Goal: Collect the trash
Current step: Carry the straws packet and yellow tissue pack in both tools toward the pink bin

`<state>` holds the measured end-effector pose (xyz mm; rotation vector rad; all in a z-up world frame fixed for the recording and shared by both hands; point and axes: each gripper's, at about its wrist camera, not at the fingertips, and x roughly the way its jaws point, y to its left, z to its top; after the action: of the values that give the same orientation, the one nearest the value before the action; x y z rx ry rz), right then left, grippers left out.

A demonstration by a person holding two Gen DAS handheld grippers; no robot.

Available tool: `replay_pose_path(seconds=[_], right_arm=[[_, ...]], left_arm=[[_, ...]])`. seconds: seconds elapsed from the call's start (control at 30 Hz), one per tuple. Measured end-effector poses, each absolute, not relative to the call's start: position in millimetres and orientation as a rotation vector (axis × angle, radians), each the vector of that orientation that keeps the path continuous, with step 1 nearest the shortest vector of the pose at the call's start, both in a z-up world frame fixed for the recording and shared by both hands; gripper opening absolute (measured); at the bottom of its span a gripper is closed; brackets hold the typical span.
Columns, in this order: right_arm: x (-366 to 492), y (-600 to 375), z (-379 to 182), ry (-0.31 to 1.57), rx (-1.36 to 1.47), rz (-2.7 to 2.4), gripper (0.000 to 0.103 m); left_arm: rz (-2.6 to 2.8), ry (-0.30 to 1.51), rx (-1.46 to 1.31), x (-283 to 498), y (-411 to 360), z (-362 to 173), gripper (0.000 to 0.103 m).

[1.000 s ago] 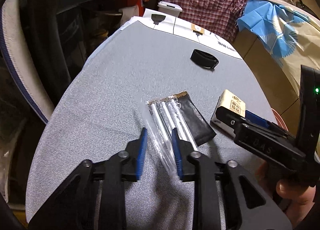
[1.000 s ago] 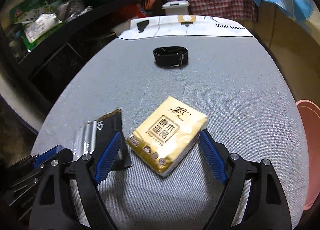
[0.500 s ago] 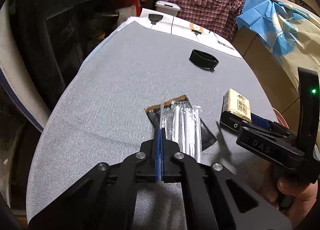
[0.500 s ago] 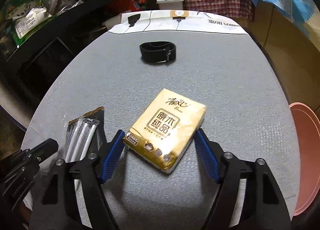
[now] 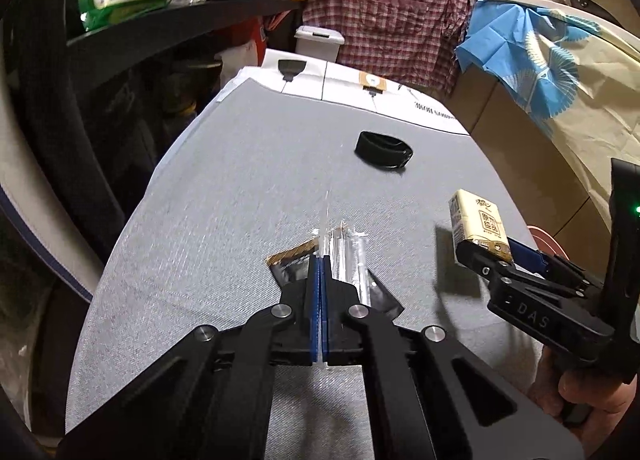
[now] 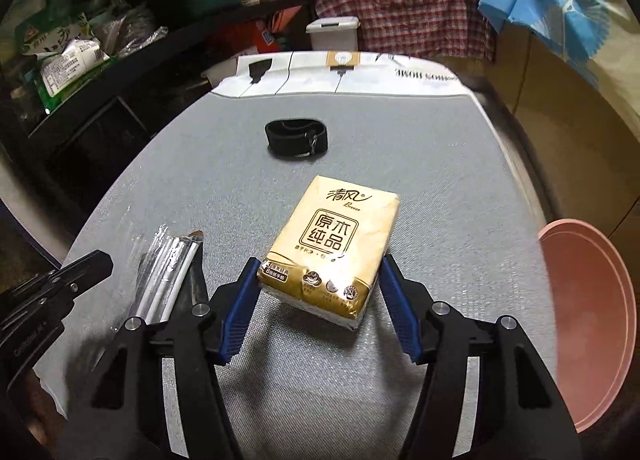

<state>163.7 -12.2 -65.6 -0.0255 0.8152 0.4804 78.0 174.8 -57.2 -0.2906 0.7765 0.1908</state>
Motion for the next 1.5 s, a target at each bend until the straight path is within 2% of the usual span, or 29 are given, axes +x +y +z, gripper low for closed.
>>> replay_pose_path(seconds=[0.6, 0.93, 1.23, 1.5], right_arm=[[141.9, -71.1, 9.5, 0.730, 0.012, 0.491, 0.060], [129.4, -111.8, 50.9, 0.636, -0.065, 0.522, 0.060], [126.2, -160.4, 57.0, 0.565, -0.117, 0.437, 0.060], [140.5, -210.2, 32.2, 0.599, -0.033, 0.315, 0.060]], left_arm=[[0.140, 0.697, -0.233, 75.1, 146.6, -21.2, 0.000], [0.098, 0.661, -0.215, 79.3, 125.9, -1.5, 0.000], [0.048, 0.643, -0.200, 88.8, 102.3, 10.6, 0.000], [-0.016, 0.634, -0.184, 96.4, 80.1, 21.9, 0.000]])
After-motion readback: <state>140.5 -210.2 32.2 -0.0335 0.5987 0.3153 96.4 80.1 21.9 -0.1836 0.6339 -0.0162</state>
